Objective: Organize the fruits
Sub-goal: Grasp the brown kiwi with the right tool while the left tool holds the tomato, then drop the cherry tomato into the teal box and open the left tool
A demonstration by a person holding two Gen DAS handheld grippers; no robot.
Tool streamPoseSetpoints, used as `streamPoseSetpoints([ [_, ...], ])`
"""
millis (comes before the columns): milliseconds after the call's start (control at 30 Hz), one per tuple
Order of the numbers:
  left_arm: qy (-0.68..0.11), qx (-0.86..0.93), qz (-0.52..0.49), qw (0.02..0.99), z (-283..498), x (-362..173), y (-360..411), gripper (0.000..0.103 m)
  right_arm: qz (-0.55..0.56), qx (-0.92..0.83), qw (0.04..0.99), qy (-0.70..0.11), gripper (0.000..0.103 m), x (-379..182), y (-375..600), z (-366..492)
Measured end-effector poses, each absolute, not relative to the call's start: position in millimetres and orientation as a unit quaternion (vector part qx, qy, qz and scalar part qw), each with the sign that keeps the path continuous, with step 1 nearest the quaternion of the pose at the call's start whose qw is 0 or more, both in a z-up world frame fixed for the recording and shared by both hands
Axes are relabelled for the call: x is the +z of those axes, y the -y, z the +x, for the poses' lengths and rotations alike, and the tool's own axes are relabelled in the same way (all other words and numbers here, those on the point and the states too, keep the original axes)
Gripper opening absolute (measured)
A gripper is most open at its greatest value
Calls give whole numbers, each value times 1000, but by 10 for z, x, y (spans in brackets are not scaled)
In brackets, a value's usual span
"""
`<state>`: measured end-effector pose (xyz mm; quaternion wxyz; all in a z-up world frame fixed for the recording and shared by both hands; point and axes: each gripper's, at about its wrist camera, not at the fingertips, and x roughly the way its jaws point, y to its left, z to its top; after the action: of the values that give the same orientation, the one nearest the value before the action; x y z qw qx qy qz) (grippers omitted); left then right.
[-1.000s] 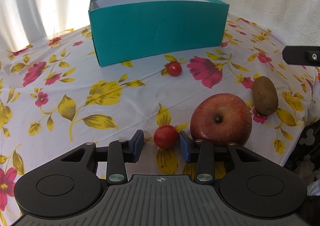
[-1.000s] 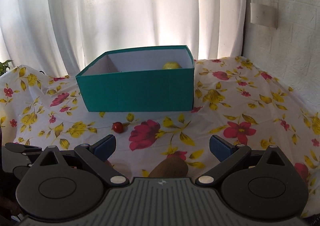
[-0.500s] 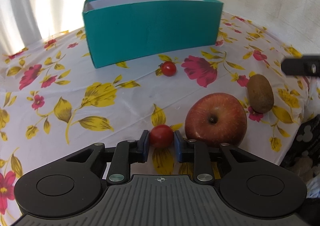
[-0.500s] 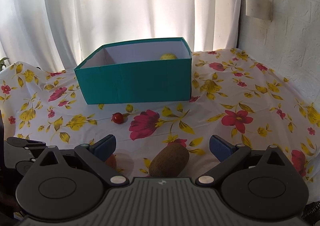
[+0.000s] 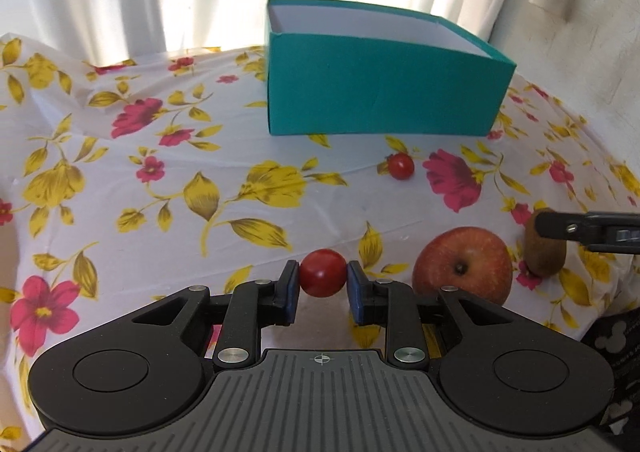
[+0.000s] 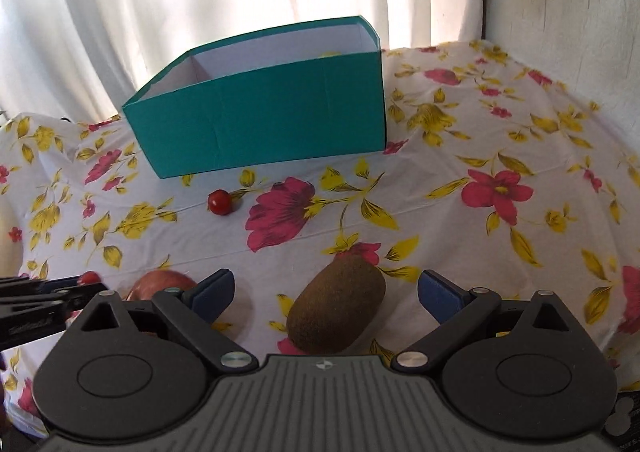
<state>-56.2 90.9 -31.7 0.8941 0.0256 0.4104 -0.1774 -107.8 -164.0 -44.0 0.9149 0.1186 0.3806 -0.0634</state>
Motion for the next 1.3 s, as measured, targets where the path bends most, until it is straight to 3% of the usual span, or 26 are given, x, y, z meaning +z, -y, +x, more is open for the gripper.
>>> streamPoseSetpoints([
  [167,-408,-185,20,894,-555,-276,-914,28,144,-71,895,-416,74,-553,1670,-971],
  [267,-410,-193,22,891,-531,-276,-909,28,149,-75,891,-422,67,-594,1667,-957],
  [500,-409,-215,28,886,-449,-265,-897,28,148,-99,883,-434,62,-664,1621,-875],
  [633,-406,-223,30,886,-406,-237,-881,29,128,-109,885,-434,52,-667,1585,-844],
  [1300,-332,-186,33,924,199,493,-512,29,105,-54,937,-328,50,102,1723,-658],
])
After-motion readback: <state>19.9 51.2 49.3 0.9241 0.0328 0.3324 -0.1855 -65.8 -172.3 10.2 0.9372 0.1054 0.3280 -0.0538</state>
